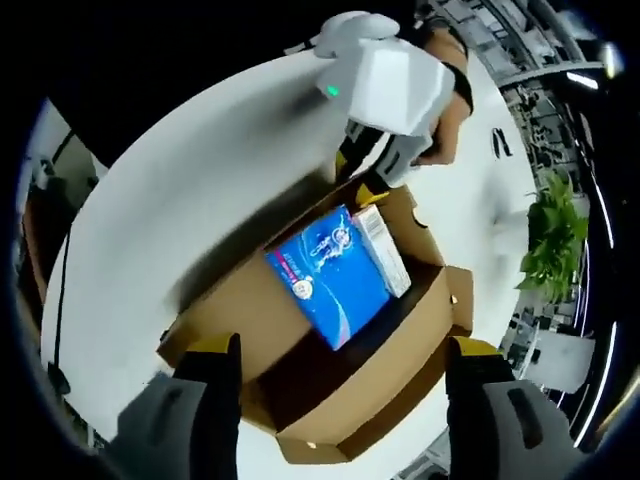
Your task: Operate the shoe box by opening the lid, removing the specified soft item, and placing it in the target area until the item is outside and the box remains undamaged.
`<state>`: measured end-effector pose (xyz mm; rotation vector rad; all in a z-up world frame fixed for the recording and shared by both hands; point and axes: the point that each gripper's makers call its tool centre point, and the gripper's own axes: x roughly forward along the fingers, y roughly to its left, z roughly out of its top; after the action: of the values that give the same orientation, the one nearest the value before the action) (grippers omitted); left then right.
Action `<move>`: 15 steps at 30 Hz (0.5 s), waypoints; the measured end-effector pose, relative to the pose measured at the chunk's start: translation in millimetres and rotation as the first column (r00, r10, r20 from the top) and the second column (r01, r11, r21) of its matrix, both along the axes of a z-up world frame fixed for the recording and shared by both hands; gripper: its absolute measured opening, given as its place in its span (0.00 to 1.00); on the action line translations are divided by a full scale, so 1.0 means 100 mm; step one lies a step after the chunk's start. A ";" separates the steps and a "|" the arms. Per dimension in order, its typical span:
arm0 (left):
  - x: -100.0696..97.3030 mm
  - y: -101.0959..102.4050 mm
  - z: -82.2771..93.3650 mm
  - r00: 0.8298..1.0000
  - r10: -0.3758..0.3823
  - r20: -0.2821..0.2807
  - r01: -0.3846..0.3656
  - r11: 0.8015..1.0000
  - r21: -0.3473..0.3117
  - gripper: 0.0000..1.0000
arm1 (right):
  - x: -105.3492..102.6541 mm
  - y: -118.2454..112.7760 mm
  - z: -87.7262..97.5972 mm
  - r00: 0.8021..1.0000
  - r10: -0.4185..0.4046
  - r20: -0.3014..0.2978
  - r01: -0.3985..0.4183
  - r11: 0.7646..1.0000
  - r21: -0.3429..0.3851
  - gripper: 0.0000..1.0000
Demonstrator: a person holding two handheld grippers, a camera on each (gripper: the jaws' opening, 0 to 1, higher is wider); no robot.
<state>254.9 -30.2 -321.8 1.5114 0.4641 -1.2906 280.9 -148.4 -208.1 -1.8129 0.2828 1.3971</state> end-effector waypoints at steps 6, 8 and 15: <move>0.00 0.00 0.00 1.000 -0.002 0.001 0.002 1.000 0.000 0.23 | 0.01 0.10 -0.17 0.996 0.091 -0.017 -0.092 0.993 -0.067 0.86; -0.01 0.00 -0.01 1.000 0.000 0.001 0.000 1.000 0.001 0.23 | 0.01 0.12 -0.24 0.992 0.118 -0.033 -0.121 0.989 -0.089 0.86; -0.01 0.00 -0.02 1.000 0.001 0.001 -0.001 1.000 0.002 0.23 | 0.03 0.22 -0.36 0.966 0.253 -0.044 -0.257 0.956 -0.143 0.82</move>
<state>253.9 -30.3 -323.5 1.5136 0.4651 -1.2890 283.5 -126.6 -244.2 -2.0101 0.1722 1.6141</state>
